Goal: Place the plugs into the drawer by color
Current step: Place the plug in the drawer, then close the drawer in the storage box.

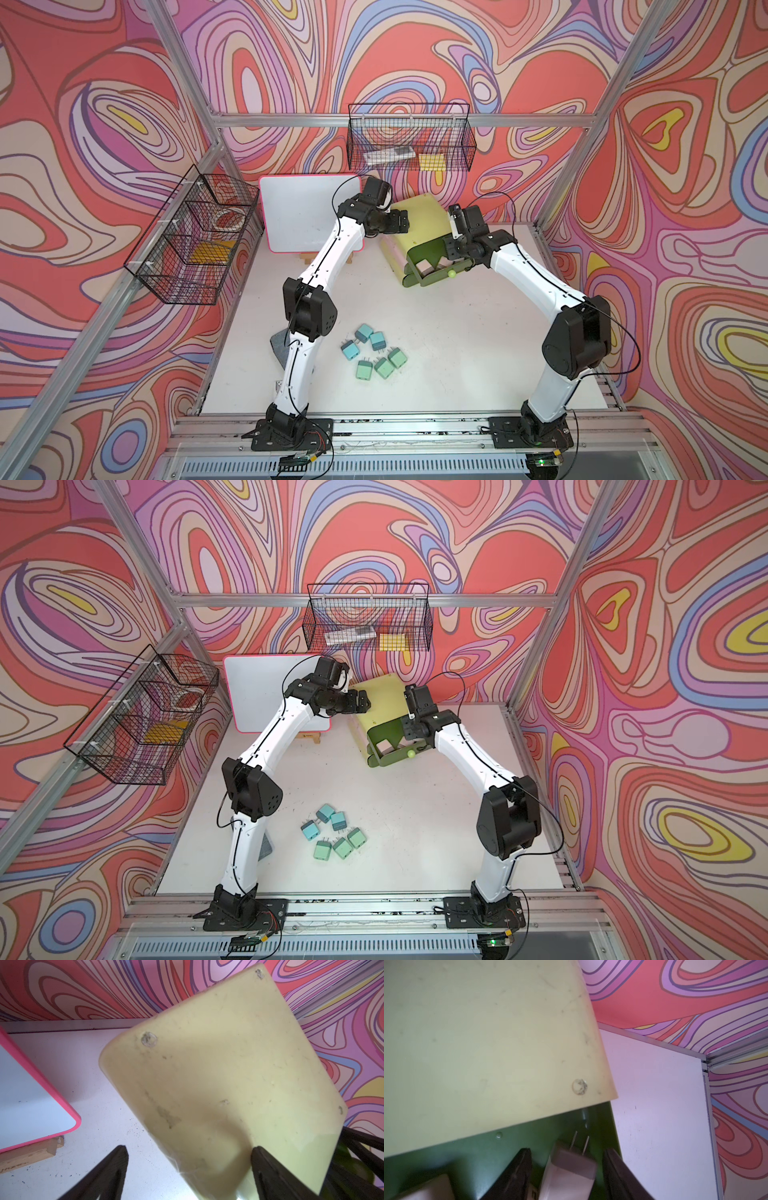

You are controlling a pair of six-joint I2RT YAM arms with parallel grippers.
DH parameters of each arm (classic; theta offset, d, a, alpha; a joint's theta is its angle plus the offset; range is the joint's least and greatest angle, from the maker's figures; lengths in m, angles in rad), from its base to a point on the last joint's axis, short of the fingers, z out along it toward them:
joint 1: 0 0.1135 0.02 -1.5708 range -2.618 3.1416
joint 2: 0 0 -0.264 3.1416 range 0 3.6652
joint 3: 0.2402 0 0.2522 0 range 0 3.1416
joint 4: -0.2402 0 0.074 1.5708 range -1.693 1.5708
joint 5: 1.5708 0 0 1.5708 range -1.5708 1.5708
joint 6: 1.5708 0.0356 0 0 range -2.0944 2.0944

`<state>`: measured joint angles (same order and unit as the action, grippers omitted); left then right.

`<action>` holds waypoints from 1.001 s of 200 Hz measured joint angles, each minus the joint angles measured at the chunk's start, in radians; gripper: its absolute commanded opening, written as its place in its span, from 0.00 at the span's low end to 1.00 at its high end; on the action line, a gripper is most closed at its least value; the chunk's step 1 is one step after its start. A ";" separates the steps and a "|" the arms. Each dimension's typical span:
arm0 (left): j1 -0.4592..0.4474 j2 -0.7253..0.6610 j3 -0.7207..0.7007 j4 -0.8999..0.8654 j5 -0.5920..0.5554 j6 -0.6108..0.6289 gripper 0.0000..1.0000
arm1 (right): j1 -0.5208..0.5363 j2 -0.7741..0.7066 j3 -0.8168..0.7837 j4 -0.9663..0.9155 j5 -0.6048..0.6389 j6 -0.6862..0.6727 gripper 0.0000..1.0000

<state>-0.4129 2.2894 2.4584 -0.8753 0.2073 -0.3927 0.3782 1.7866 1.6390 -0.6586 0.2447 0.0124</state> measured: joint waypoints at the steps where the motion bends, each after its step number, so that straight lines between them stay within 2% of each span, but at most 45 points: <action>1: 0.000 0.000 0.000 0.000 0.000 0.000 0.90 | 0.000 -0.001 0.000 -0.001 0.000 0.000 0.57; 30: 0.000 0.000 -0.004 0.001 0.004 0.000 0.88 | 0.000 -0.127 -0.076 0.023 -0.029 0.011 0.56; 68: 0.000 -0.003 -0.024 0.023 0.019 -0.003 0.86 | 0.000 -0.489 -0.408 0.180 -0.106 0.033 0.56; 98: 0.000 -0.003 -0.031 0.034 0.026 -0.005 0.85 | 0.010 -0.631 -0.637 0.303 -0.163 0.053 0.56; 139: 0.001 -0.004 -0.031 0.034 0.024 -0.005 0.86 | 0.033 -0.681 -0.865 0.430 -0.225 0.091 0.57; 200: 0.001 -0.006 -0.032 0.034 0.018 -0.004 0.87 | 0.044 -0.537 -0.887 0.620 -0.266 0.112 0.57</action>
<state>-0.4118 2.2833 2.4268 -0.8413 0.2253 -0.3965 0.4225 1.2499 0.7521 -0.0387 -0.0208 0.1246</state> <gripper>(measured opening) 0.866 0.567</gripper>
